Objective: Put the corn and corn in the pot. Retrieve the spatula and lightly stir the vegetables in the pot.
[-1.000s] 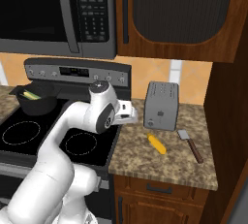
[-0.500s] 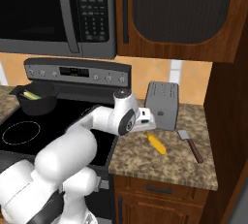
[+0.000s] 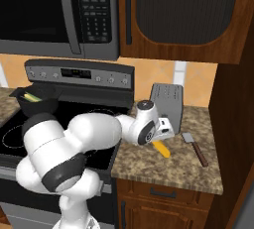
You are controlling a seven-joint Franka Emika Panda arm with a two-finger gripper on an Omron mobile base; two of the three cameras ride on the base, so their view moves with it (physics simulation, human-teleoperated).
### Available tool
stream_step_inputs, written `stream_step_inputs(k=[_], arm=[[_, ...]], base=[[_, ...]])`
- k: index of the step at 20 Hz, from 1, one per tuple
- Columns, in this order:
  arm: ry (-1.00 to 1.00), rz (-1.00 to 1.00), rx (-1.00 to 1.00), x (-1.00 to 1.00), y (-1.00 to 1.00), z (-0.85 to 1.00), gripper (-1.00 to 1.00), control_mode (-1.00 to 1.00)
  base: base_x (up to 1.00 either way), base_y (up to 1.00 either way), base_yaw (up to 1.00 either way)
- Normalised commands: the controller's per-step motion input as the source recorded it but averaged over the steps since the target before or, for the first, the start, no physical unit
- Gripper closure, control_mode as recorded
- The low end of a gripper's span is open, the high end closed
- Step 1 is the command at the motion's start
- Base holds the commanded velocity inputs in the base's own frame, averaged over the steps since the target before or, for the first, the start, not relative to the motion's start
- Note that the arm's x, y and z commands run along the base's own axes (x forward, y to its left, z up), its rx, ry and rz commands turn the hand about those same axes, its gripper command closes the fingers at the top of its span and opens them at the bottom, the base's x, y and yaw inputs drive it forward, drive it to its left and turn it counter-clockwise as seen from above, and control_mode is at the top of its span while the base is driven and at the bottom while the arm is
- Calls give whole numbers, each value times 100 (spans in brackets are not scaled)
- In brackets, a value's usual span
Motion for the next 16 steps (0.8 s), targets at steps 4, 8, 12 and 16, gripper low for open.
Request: stream_step_inputs(k=[4, 8, 12, 16], arm=[[3, 16, 1, 46, -18, -32, -100, -100], [2, 16, 5, 52, 0, -17, -100, -100], [10, 11, 6, 51, 0, -17, -100, -100], [16, 4, 1, 26, 0, -42, -100, -100]], base=[[0, 0, 0], [0, 0, 0], [0, 0, 0], [0, 0, 0]])
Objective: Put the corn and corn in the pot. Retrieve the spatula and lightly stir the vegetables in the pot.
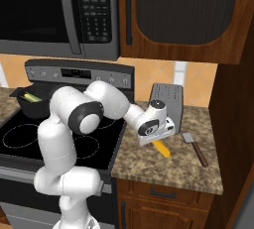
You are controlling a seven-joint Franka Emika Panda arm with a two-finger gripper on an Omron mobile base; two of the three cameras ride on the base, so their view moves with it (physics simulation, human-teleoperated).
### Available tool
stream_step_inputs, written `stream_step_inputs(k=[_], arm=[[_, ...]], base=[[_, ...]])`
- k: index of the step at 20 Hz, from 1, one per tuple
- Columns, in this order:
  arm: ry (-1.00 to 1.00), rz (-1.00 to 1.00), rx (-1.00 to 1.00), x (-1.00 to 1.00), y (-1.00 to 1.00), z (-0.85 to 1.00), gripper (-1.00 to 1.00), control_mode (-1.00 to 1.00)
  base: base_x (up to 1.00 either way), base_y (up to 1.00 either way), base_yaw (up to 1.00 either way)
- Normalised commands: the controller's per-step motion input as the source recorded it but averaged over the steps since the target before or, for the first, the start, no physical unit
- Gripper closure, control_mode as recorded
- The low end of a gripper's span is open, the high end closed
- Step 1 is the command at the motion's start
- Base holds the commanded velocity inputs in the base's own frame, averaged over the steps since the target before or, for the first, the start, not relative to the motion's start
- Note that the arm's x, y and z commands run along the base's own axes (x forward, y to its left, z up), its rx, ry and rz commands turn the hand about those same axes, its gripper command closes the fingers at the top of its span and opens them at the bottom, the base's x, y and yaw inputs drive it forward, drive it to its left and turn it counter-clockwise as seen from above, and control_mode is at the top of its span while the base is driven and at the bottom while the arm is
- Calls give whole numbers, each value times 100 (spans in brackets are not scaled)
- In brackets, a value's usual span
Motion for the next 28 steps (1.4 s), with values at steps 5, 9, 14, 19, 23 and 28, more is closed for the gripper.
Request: stream_step_inputs(k=[5, 9, 14, 19, 23, 28], arm=[[9, 0, 0, -5, -18, -22, 100, -100], [-5, 0, 2, -64, -16, 15, 100, -100], [-32, 0, 3, -79, 6, 91, 100, -100], [-30, 0, 1, -67, 59, 100, 100, -100], [-3, 9, 6, -29, 100, 94, 100, -100], [0, 17, 6, -12, 100, 76, 100, -100]], base=[[0, 0, 0], [0, 0, 0], [0, 0, 0], [0, 0, 0], [0, 0, 0], [0, 0, 0]])
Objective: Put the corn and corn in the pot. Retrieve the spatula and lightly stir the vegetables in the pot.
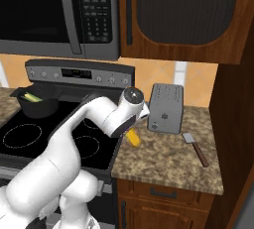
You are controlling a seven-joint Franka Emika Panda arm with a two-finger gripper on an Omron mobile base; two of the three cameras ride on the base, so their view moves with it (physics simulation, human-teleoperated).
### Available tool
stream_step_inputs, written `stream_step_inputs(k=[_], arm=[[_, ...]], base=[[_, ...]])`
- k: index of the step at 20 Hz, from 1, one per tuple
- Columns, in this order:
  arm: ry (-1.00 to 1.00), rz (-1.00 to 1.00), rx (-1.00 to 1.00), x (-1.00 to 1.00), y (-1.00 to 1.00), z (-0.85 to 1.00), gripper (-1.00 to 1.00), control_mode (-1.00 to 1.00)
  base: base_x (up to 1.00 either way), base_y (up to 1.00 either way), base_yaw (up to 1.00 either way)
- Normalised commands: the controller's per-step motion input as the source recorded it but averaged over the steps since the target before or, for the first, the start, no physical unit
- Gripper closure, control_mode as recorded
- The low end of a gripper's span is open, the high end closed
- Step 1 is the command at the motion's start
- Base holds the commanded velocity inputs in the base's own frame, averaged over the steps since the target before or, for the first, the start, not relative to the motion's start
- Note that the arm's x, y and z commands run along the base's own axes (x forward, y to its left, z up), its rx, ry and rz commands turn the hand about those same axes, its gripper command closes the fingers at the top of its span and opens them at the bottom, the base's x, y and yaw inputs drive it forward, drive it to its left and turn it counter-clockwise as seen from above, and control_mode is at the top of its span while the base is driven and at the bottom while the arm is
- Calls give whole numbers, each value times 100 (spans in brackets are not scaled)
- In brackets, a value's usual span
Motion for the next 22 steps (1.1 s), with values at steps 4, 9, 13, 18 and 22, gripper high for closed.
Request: stream_step_inputs(k=[4, 9, 13, 18, 22], arm=[[-6, 23, 6, -18, 100, 61, 100, -100], [-15, 38, 3, 0, 100, 23, 100, -100], [-28, 41, 0, 0, 100, 16, 100, -100], [-30, 33, 0, 0, 100, 38, 100, -100], [-23, 21, -4, 6, 100, 61, 100, -100]], base=[[0, 0, 0], [0, 0, 0], [0, 0, 0], [0, 0, 0], [0, 0, 0]])
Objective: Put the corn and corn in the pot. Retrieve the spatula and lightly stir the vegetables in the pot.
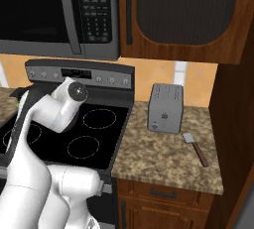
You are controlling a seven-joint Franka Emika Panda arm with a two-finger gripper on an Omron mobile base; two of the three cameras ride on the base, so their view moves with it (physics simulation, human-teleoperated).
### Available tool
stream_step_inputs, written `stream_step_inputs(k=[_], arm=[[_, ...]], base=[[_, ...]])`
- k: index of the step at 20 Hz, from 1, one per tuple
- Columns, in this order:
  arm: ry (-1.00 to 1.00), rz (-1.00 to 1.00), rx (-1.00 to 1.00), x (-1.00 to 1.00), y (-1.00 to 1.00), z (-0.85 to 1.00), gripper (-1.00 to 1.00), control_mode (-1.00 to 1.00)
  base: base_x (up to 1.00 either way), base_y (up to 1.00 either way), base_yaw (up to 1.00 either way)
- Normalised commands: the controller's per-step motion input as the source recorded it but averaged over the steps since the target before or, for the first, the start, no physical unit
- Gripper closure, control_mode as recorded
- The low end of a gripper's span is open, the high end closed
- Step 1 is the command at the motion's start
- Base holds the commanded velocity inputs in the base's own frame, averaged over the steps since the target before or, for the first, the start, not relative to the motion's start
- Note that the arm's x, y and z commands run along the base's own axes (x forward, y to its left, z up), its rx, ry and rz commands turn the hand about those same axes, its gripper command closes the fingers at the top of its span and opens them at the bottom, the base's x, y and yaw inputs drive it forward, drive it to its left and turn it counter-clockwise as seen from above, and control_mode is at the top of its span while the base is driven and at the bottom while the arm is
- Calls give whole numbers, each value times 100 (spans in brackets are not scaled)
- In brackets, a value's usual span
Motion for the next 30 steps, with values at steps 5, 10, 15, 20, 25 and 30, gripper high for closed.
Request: stream_step_inputs(k=[5, 10, 15, 20, 25, 30], arm=[[-14, 11, -8, 12, 100, 65, 100, -100], [-2, 8, -10, 48, 100, 6, 100, -100], [0, 5, -8, 56, 100, 0, 100, -100], [2, 0, -5, 62, 89, -19, 100, -100], [6, -1, -2, 64, 59, -34, 100, -100], [12, -6, 0, 59, 19, -41, 100, -100]], base=[[0, 0, 0], [0, 0, 0], [0, 0, 0], [0, 0, 0], [0, 0, 0], [0, 0, 0]])
